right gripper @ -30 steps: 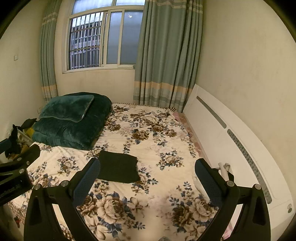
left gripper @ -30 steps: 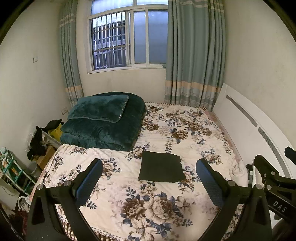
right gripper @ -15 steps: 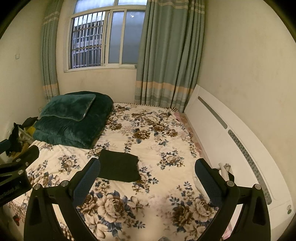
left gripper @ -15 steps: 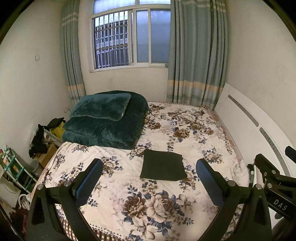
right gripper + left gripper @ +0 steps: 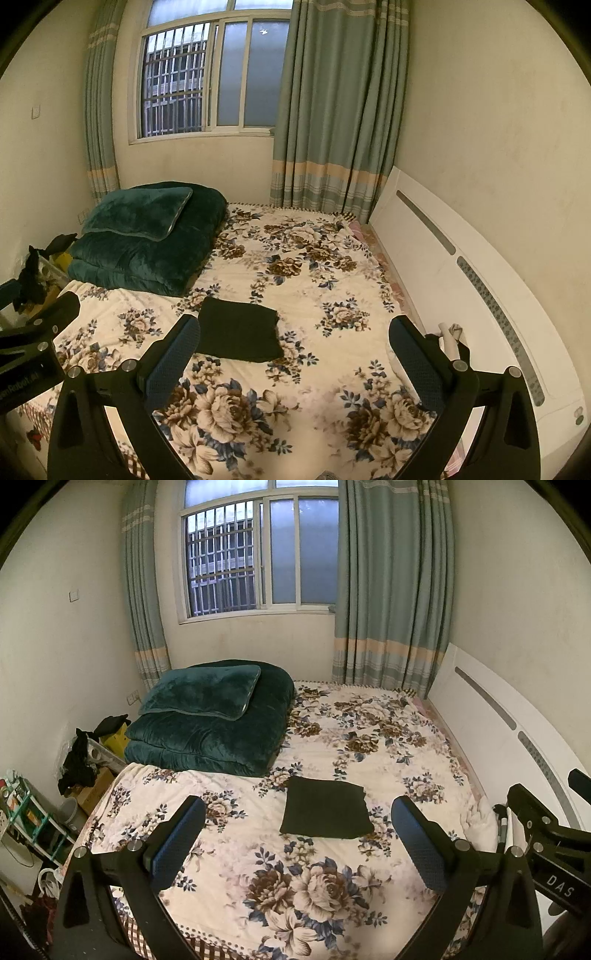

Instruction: Fold small clothes

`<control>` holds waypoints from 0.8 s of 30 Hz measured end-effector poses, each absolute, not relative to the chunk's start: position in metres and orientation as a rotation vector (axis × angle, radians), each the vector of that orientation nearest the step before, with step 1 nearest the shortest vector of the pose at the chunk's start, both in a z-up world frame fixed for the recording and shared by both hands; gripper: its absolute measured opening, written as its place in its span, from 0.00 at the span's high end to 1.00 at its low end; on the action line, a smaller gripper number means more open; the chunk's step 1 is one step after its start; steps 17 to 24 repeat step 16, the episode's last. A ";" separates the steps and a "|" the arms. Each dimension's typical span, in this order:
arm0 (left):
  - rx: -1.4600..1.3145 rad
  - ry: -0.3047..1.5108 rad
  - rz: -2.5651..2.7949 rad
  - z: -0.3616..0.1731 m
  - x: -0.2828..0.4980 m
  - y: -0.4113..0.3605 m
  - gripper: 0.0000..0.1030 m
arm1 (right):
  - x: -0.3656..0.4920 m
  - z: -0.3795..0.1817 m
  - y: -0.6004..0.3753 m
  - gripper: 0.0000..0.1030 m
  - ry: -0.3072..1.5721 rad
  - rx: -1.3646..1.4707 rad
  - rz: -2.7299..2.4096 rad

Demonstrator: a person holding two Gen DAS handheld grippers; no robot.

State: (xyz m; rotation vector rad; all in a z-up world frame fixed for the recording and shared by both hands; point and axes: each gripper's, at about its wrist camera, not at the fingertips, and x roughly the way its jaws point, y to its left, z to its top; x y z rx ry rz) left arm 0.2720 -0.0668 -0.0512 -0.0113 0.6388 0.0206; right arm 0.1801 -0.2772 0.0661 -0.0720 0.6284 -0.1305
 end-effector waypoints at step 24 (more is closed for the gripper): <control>-0.003 0.652 0.030 -0.057 0.268 -0.060 0.00 | 0.185 0.060 -0.268 0.00 0.671 -0.075 -0.083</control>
